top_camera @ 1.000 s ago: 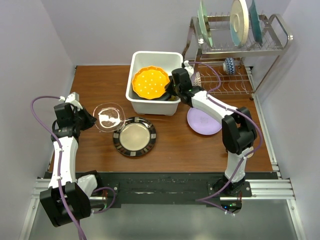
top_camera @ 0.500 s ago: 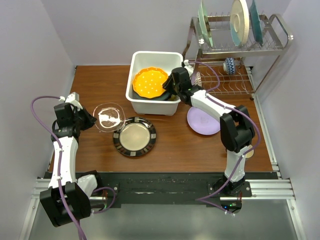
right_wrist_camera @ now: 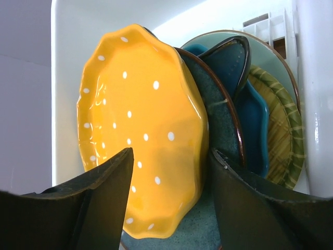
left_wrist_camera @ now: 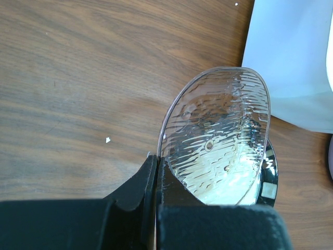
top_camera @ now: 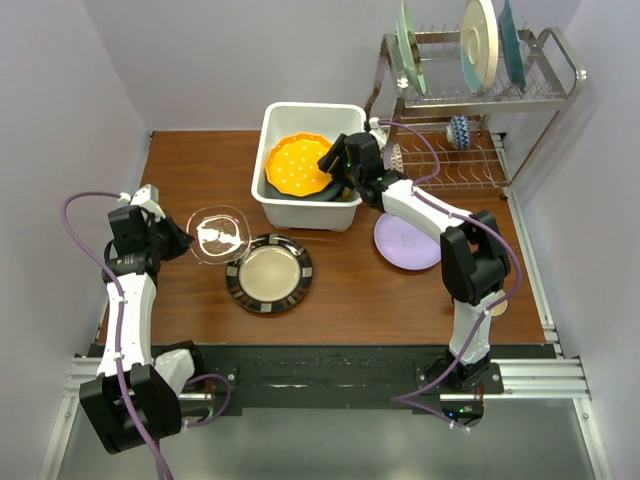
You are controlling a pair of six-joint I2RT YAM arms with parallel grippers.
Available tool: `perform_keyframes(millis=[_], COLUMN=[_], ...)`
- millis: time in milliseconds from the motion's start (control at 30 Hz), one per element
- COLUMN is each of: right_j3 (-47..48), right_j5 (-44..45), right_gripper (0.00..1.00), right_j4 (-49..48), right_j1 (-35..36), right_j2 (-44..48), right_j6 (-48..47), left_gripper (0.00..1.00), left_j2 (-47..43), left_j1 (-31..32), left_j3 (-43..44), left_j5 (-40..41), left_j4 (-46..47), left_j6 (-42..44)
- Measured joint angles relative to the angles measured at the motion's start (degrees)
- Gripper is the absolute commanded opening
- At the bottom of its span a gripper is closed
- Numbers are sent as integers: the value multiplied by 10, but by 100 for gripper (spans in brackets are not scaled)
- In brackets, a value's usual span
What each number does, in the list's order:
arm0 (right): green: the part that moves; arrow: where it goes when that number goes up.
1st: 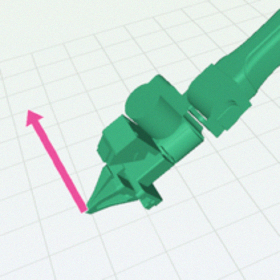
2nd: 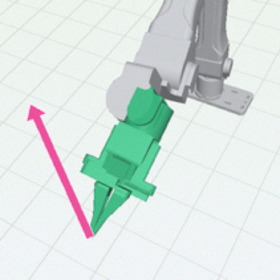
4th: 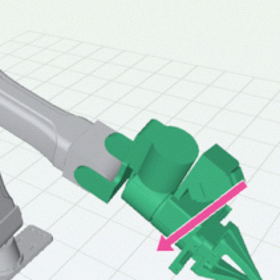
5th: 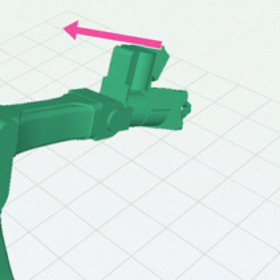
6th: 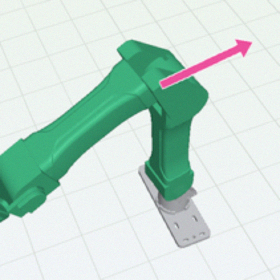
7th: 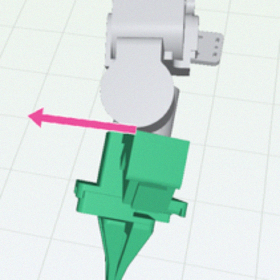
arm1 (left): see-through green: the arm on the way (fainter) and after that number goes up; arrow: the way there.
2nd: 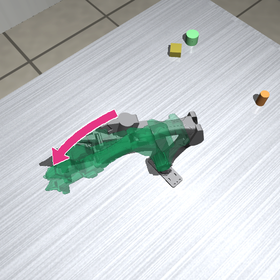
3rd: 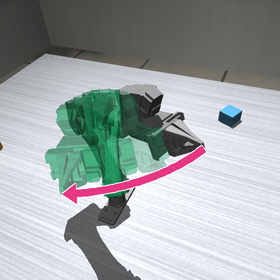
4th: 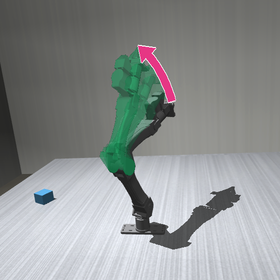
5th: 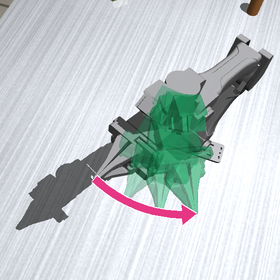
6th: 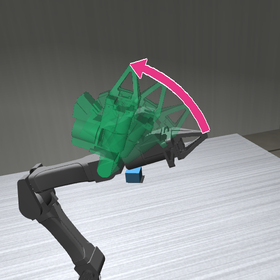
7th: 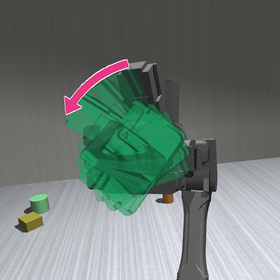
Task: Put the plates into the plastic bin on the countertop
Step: Place the plate in the plastic bin.
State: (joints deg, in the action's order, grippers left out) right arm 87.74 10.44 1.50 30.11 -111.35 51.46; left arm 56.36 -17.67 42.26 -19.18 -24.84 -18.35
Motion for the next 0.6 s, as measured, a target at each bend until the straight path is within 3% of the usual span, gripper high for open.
perform_keyframes(millis=[300, 600], right_j3=[-46, -33], right_j5=[-21, -30], right_gripper=[67, 68], right_j4=[-35, -44], right_j1=[-1, -5], right_j2=[36, 32], right_j6=[15, 14], left_gripper=[0, 0], left_j2=[0, 0], left_j1=[0, 0], left_j3=[0, 0], left_j5=[-2, -3], left_j4=[0, 0], left_j6=[0, 0])
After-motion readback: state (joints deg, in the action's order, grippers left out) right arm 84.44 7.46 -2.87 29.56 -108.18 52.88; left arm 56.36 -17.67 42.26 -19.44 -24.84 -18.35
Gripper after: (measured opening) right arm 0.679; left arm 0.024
